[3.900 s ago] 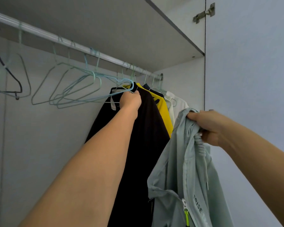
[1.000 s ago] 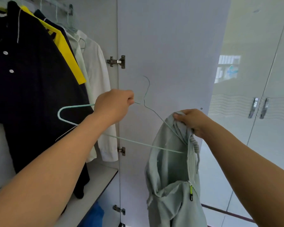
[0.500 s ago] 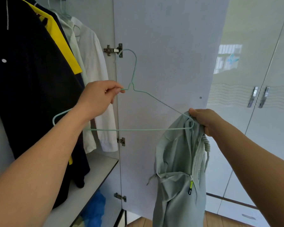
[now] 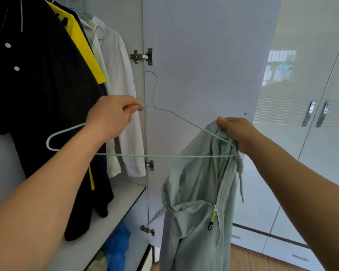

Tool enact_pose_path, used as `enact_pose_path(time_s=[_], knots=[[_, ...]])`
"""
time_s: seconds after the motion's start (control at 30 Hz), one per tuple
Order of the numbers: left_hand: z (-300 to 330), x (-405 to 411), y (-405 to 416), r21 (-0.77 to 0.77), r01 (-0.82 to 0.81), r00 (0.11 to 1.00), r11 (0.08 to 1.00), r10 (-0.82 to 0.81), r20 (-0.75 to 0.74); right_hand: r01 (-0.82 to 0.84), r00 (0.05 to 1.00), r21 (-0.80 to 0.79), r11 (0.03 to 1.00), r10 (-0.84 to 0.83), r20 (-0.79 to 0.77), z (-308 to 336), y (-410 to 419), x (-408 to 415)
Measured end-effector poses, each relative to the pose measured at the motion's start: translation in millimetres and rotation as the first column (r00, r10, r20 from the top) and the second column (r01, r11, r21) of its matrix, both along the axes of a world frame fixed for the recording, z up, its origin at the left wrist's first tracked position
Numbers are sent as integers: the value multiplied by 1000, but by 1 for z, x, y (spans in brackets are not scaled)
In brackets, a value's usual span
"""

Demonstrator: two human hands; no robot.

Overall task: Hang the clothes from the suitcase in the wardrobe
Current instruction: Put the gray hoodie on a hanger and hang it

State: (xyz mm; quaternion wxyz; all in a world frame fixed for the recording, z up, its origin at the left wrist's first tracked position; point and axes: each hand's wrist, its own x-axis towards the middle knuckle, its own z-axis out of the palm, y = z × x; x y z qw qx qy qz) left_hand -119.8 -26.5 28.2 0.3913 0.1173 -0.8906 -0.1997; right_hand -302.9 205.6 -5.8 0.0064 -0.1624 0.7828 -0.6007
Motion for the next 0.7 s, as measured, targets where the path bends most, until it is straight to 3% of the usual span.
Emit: enact_pose_path(time_s=[0.27,0.5,0.7], knots=[[-12,4,-18,33,-89,996,996,88,7,15,999,-12,1000,-14,35,0,3,4],[-19,-8,-1,56,33,998,998,-36,53,-34,999,11,999,34,-14,3,-11,13],[-20,-19,22,-99,78,986,992,-63,153,-37,999,-4,999,37,-32,6,-26,16]])
